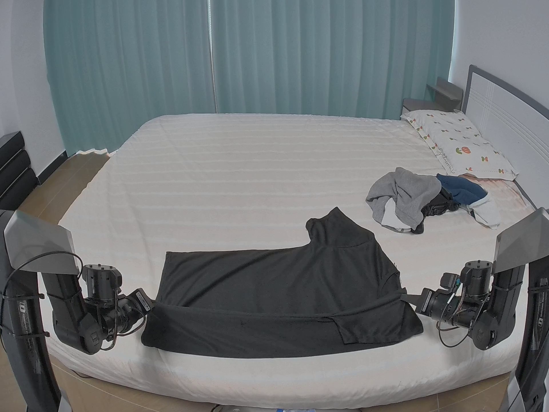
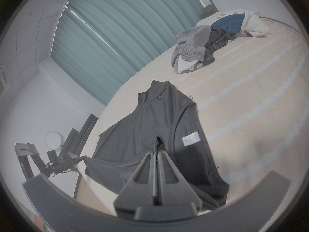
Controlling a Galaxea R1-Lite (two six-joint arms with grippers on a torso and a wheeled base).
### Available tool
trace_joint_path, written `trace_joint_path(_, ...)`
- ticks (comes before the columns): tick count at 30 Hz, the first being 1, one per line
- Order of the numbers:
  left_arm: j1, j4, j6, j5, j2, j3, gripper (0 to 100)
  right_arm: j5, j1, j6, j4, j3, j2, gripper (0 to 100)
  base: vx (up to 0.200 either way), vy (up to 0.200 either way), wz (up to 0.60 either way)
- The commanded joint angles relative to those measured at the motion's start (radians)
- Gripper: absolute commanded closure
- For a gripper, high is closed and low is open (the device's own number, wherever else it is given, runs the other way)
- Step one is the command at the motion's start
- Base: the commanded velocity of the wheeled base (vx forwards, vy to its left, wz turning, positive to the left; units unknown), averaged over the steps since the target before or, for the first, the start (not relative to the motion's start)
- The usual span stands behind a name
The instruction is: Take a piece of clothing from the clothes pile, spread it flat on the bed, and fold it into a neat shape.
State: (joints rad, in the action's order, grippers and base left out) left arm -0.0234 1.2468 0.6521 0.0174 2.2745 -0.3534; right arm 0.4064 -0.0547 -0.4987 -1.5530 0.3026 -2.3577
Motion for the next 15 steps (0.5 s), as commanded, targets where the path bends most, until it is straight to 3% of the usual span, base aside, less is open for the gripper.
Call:
trace_joint_path(1,0.0,0.0,-0.006,-0.002,-0.072,0.034,100,0.028,0.015,0.008,-0.016,-0.068,0.09,100,0.0,0.0,0.0)
trace_joint_path(11,-0.003,-0.009,-0.158,-0.004,-0.179,0.139,100,0.031,0.042,0.032,-0.013,-0.172,0.253,100,0.0,0.0,0.0)
trace_joint_path(15,0.0,-0.012,-0.2,-0.005,-0.208,0.16,100,0.029,0.047,0.152,-0.013,-0.235,0.265,100,0.0,0.0,0.0)
